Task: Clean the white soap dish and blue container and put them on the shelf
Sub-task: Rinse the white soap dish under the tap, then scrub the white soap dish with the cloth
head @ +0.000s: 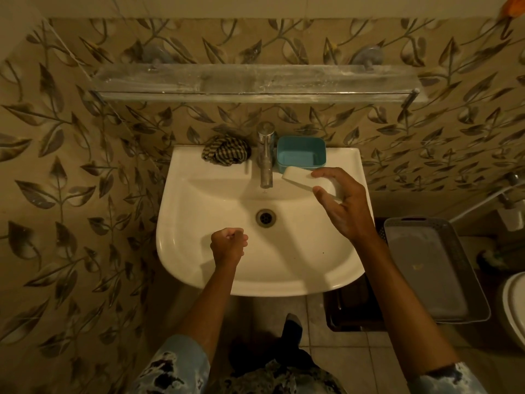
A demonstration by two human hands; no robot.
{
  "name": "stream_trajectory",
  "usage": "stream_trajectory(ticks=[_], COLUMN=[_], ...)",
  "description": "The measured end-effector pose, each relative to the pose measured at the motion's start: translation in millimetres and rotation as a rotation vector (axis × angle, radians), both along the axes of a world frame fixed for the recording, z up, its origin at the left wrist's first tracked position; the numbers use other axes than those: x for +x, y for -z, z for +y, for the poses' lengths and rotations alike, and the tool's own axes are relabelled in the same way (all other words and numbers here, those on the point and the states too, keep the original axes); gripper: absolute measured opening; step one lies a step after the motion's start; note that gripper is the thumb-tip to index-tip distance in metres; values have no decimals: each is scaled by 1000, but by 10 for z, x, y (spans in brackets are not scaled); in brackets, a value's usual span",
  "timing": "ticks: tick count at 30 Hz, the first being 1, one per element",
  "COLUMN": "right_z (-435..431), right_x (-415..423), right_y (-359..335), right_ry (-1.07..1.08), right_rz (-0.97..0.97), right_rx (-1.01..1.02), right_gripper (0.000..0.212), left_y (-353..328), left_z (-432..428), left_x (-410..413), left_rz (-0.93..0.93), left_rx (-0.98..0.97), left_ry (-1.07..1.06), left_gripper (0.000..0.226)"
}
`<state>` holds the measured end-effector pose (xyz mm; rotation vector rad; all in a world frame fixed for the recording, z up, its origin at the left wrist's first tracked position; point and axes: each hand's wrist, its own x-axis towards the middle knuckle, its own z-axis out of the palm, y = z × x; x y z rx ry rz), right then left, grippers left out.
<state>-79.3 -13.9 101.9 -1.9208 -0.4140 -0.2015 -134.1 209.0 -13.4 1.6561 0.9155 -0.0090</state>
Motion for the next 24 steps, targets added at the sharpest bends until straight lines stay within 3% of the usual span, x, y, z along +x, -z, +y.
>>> stream_trajectory(ticks=[11,15,19,24], right_z=[1,-19,-9,1], right_x=[-13,-18,-91,-208], right_y=[143,198,279,495], right_ry=[-25,20,150,219], right_rz=[-23,112,361,880], right_rx=[11,100,427,1021], right_gripper=[24,26,42,50], left_y=[105,125,64,-145], left_z=[52,117,265,511], left_x=[42,120,387,954], left_rz=[24,20,-36,-257], left_rx=[0,26,239,631], left_ry=[19,19,140,443], left_gripper=[16,14,18,39])
